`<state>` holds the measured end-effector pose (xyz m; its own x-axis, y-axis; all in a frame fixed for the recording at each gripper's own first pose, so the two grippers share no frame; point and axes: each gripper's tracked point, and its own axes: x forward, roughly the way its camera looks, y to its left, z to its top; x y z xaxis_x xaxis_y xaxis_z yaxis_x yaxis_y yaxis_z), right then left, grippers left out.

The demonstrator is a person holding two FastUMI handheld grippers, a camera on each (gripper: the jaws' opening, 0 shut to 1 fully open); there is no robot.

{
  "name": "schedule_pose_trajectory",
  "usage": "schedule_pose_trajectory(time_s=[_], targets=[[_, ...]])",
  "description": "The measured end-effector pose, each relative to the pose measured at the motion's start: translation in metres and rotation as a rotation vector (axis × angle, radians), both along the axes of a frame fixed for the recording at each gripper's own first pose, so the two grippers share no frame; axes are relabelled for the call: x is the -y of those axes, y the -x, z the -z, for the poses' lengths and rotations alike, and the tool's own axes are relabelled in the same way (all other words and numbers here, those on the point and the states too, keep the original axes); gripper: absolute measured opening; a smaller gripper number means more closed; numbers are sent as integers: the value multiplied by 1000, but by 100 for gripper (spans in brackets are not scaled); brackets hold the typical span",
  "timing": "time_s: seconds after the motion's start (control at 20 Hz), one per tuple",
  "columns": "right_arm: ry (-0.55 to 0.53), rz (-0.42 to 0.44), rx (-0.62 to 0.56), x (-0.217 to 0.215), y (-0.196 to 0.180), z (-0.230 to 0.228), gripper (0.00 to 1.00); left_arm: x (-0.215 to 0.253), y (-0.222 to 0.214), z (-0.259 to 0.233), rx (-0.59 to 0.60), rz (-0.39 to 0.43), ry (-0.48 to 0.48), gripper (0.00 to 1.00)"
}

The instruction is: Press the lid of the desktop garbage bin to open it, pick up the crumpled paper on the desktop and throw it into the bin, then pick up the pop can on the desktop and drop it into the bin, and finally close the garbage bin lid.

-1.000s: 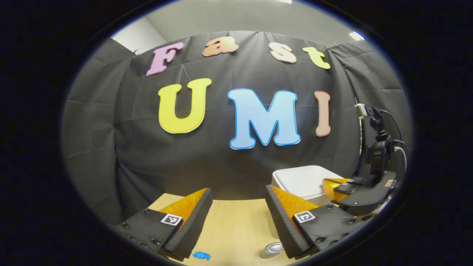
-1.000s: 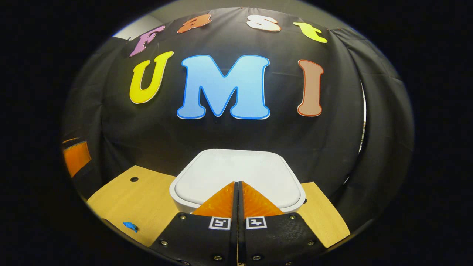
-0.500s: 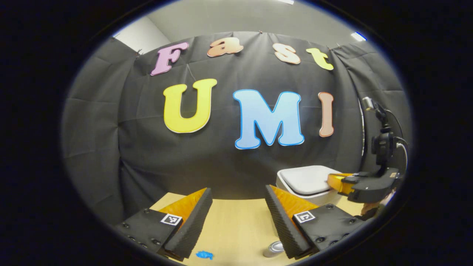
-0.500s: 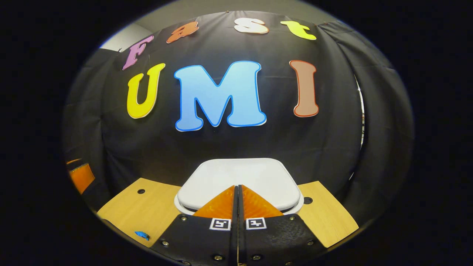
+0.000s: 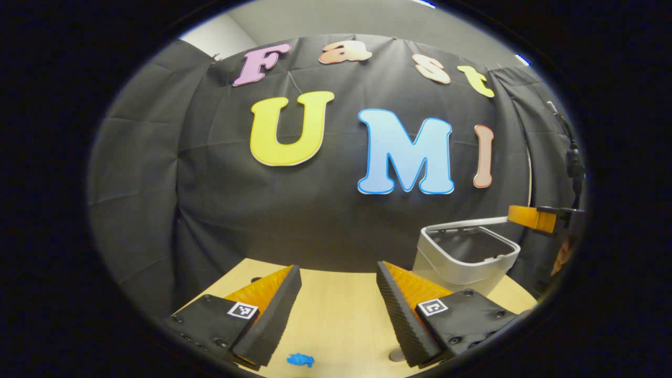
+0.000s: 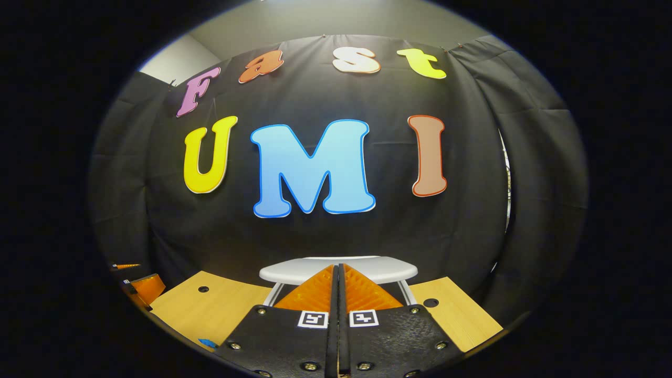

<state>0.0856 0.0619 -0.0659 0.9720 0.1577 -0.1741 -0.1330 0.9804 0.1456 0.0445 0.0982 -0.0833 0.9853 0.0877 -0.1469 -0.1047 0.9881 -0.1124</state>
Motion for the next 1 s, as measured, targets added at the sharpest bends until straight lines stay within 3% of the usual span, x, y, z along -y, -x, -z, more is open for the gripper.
schedule_pose_trajectory(time_s=[0.1, 0.2, 0.55, 0.95, 1.0], targets=[[12, -2, -6, 0, 2, 1, 1, -13, 0, 11, -13, -13, 6, 93], [13, 0, -2, 0, 3, -2, 1, -25, 1, 21, -24, -21, 14, 97], [29, -3, -9, -5, 8, -3, 1, -63, 6, 83, -114, -40, 60, 97], [62, 16, -55, -1, 10, 8, 1, -62, 21, 150, -211, -20, 79, 93], [68, 18, -64, 0, 11, 11, 1, -59, 23, 158, -222, -13, 70, 97]])
